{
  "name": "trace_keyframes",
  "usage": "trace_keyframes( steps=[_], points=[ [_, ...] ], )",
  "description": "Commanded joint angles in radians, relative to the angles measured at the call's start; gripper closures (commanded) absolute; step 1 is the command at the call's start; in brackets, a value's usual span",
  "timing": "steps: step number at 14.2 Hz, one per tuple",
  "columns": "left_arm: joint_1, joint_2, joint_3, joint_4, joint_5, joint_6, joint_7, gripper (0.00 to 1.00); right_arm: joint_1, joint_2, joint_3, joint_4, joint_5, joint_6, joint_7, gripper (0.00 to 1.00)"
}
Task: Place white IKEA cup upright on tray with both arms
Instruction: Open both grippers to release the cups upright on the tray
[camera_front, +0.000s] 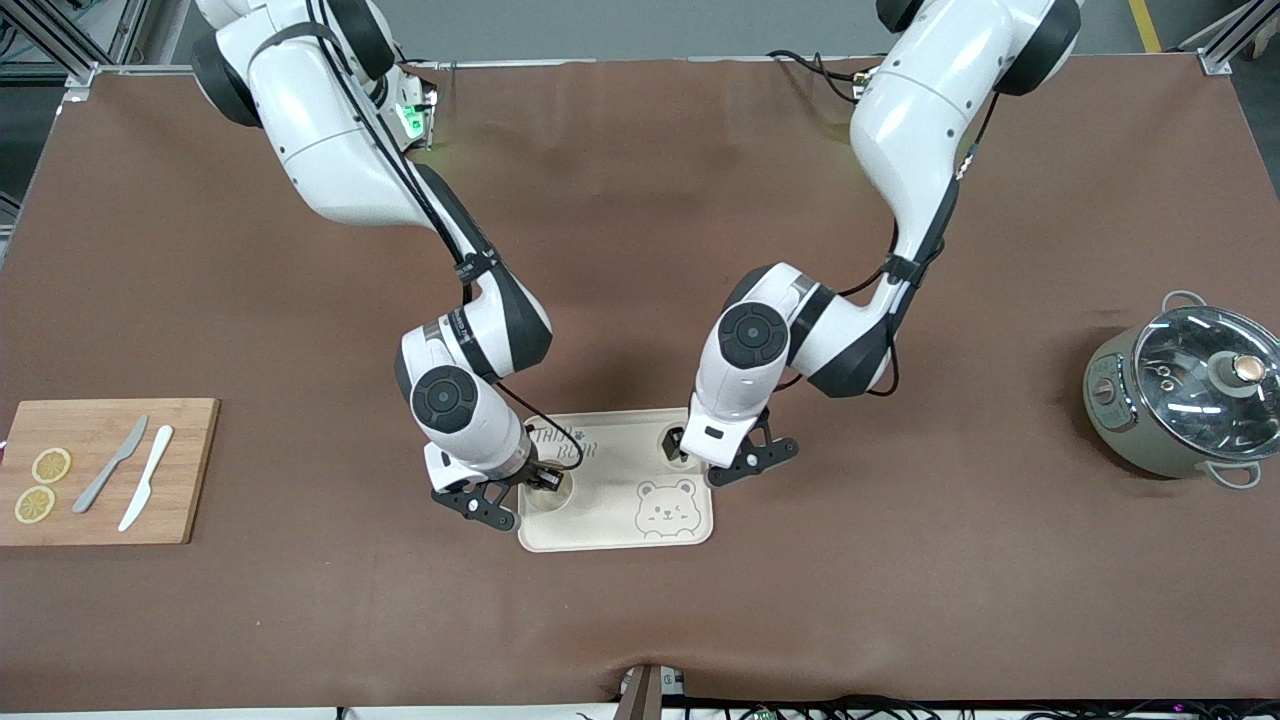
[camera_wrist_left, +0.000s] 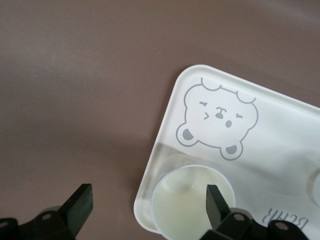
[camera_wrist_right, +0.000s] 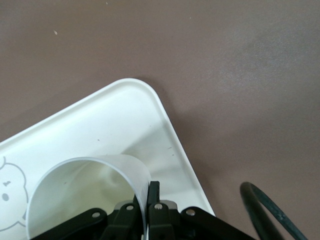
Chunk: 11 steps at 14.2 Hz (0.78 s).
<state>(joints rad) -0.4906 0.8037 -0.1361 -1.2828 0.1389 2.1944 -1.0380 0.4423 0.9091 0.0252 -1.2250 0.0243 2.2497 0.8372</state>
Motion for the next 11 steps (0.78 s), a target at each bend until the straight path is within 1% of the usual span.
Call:
trace_keyframes(
  steps=[1,3,5,6,7,8,11],
  points=[
    [0.015,-0.07,0.004,-0.015,0.016,-0.077,0.035,0.0,0.01,0.013,-0.004,0.009,-0.021,0.007,0.019,1.0],
    [0.043,-0.11,0.004,-0.016,0.016,-0.128,0.078,0.0,0.01,0.017,-0.004,0.009,-0.02,0.03,0.019,1.0],
    [0.088,-0.145,0.003,-0.02,0.01,-0.143,0.152,0.0,0.012,0.024,-0.004,0.004,-0.02,0.044,0.019,1.0],
    [0.104,-0.167,0.003,-0.024,0.005,-0.156,0.182,0.0,0.013,0.024,-0.004,0.004,-0.017,0.044,0.019,0.85],
    [0.119,-0.178,0.003,-0.024,0.008,-0.194,0.2,0.0,0.013,0.024,-0.004,0.005,-0.012,0.044,0.017,0.19],
    [0.136,-0.195,0.003,-0.024,0.007,-0.221,0.234,0.0,0.009,0.021,-0.004,0.005,-0.011,0.041,0.014,0.0],
    [0.199,-0.238,-0.007,-0.041,0.004,-0.277,0.341,0.0,0.003,0.01,-0.004,0.007,-0.011,0.031,0.008,0.0]
  ],
)
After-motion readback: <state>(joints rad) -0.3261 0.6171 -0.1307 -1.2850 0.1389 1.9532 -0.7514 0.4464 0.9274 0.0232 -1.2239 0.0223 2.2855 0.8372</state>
